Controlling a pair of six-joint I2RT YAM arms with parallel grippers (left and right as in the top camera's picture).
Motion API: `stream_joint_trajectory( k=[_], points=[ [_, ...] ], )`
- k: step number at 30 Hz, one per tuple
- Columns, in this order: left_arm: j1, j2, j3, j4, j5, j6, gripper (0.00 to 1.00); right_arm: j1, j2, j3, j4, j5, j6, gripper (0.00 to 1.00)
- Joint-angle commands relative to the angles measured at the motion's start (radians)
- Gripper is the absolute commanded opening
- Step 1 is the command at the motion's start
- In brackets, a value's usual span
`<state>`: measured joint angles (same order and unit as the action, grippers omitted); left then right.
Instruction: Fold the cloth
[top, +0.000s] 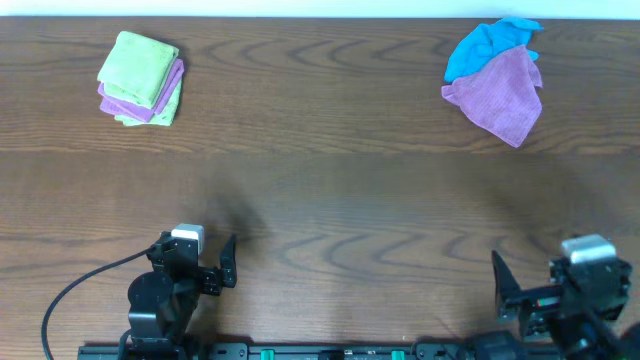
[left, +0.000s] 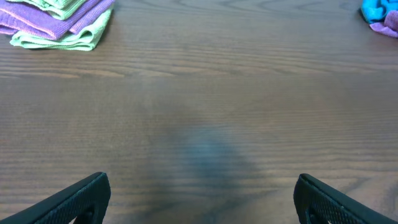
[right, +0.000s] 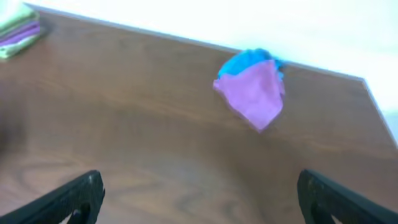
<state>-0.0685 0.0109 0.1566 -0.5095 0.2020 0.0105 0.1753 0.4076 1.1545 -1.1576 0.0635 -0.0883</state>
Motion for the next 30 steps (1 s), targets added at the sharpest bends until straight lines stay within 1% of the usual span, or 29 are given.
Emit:
stream_joint_trajectory(
  k=[1, 3, 7, 14, 24, 30],
  points=[
    [-0.003, -0.007, -0.016, 0.002, -0.011, -0.007, 0.95, -0.034, -0.106, -0.165, 0.064, -0.004, -0.015, 0.99],
    [-0.003, -0.007, -0.016, 0.002, -0.011, -0.007, 0.95, -0.050, -0.173, -0.285, 0.130, -0.021, -0.014, 0.99],
    [-0.003, -0.007, -0.016, 0.002, -0.011, -0.007, 0.95, -0.075, -0.268, -0.469, 0.208, -0.064, -0.014, 0.99],
    [-0.003, -0.007, -0.016, 0.002, -0.011, -0.007, 0.96, -0.085, -0.385, -0.697, 0.288, -0.079, -0.014, 0.99],
    [-0.003, -0.007, -0.016, 0.002, -0.011, -0.007, 0.96, -0.087, -0.402, -0.892, 0.290, -0.080, -0.014, 0.99],
    [-0.003, -0.007, -0.016, 0.002, -0.011, -0.007, 0.95, -0.087, -0.402, -0.964, 0.309, -0.081, -0.014, 0.99]
  ],
)
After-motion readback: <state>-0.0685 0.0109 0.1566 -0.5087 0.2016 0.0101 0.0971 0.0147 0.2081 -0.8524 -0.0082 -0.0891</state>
